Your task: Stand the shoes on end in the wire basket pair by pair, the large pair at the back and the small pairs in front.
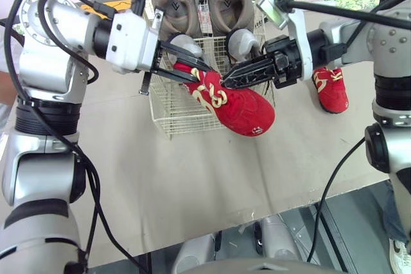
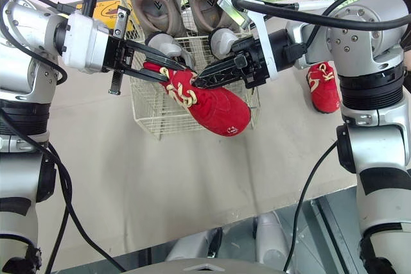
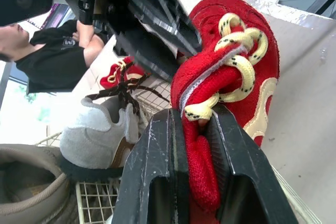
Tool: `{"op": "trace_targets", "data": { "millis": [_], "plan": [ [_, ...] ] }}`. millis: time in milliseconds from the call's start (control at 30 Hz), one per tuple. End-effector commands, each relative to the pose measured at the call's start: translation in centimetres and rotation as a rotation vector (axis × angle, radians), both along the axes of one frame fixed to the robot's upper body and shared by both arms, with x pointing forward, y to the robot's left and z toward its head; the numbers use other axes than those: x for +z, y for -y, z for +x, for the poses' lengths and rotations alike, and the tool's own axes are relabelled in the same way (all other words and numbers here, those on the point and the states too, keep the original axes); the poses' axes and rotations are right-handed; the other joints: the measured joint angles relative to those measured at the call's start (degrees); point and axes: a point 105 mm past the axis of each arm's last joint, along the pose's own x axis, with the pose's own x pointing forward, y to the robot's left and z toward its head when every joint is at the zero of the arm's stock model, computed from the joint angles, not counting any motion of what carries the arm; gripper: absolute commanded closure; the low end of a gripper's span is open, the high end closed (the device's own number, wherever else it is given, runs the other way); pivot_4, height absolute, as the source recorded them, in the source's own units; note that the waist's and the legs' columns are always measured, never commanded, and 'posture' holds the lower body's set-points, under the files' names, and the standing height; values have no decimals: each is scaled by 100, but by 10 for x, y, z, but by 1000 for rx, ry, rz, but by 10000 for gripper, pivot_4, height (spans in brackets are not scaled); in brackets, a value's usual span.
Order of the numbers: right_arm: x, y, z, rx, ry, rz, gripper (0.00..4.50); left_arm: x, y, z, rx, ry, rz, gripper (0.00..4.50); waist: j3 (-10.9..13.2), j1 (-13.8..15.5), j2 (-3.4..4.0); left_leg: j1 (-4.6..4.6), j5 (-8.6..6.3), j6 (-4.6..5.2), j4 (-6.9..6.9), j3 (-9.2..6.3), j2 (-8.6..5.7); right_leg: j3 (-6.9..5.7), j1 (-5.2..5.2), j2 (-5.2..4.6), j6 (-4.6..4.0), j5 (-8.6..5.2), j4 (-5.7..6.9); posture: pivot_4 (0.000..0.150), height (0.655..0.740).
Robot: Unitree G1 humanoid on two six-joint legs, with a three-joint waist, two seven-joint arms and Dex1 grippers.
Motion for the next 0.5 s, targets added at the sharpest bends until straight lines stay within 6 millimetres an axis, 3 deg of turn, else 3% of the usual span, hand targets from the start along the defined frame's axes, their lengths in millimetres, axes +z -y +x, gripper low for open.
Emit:
{"op": "trace_targets", "data": {
  "millis": [33, 300, 400, 500],
  "plan": [
    [2, -1, -8, 18, 6, -31, 17718, 21, -4, -9, -14, 73, -53, 42223, 0, -3, 0, 0, 0, 0, 0, 0, 0, 0, 0, 0, 0, 0, 0, 1500, 7400],
    [-7, -3, -11, 12, -16, -94, 17718, 22, -1, -10, -27, 87, -52, 42223, 0, -6, 0, 0, 0, 0, 0, 1, 0, 1, 0, 0, 0, 0, 1, 1500, 7400],
    [-11, -3, -8, -11, -15, -105, 25060, 23, 0, -10, -30, 94, -59, 42223, 0, -3, 0, 0, 0, 0, 0, 0, 0, 2, 0, -1, 0, 0, 3, 1500, 7400],
    [-13, -3, -9, -5, -30, -107, 37268, 23, 0, -10, -28, 96, -61, 42223, 0, -3, 0, 0, 0, 0, 2, 0, 0, 2, 0, -1, 0, 0, 2, 1500, 7400]
  ]
}}
